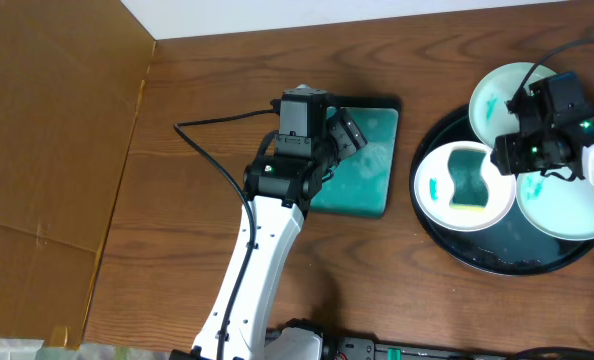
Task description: Clean dirty plates on tray and stack at the side
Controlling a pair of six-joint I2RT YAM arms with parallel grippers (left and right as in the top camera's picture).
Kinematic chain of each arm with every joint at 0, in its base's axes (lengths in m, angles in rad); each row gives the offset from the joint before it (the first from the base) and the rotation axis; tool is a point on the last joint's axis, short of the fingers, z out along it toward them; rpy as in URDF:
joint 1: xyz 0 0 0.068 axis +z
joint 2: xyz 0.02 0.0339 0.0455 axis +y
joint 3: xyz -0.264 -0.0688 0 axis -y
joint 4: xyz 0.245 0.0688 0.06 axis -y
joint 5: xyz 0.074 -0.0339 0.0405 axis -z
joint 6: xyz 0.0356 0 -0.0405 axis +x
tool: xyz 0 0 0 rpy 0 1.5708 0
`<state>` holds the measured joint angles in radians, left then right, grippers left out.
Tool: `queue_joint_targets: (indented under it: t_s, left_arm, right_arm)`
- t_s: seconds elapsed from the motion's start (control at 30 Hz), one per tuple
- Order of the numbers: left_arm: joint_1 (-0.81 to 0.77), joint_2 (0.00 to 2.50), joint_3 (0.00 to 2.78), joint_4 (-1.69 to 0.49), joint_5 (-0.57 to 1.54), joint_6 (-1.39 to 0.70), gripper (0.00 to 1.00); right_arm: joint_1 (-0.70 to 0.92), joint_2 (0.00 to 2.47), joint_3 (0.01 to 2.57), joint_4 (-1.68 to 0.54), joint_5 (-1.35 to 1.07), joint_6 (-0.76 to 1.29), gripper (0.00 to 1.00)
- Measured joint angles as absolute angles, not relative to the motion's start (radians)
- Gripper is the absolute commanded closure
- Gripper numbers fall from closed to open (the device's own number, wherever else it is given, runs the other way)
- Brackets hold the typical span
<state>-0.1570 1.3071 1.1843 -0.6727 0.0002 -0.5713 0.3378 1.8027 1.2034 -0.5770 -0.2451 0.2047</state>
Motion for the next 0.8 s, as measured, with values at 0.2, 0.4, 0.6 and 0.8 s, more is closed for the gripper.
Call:
queue_joint_targets:
  t_s: [0.2, 0.4, 0.6, 0.8]
  left_arm:
    - [-0.157, 1.309, 1.184, -0.670, 0.000, -0.571, 0.19]
    - [-0.157, 1.333, 1.184, -0.670, 0.001, -0.571, 0.19]
    - [-0.157, 1.339, 1.184, -0.655, 0.064, -0.529, 0.18]
    - [-0.157, 1.339, 1.184, -0.654, 0.106, -0.502, 0.30]
  right_arm:
    - [0.339, 1.856, 1.208, -0.584, -0.245, 0.197, 0.46]
    - [0.344, 1.865, 1.211, -0.575, -0.244, 0.179, 0.43]
    - [0.344, 1.911, 1.215, -0.569, -0.239, 0.174, 0.48]
    - [0.345, 1.938, 1.217, -0.595, -0.236, 0.169, 0.64]
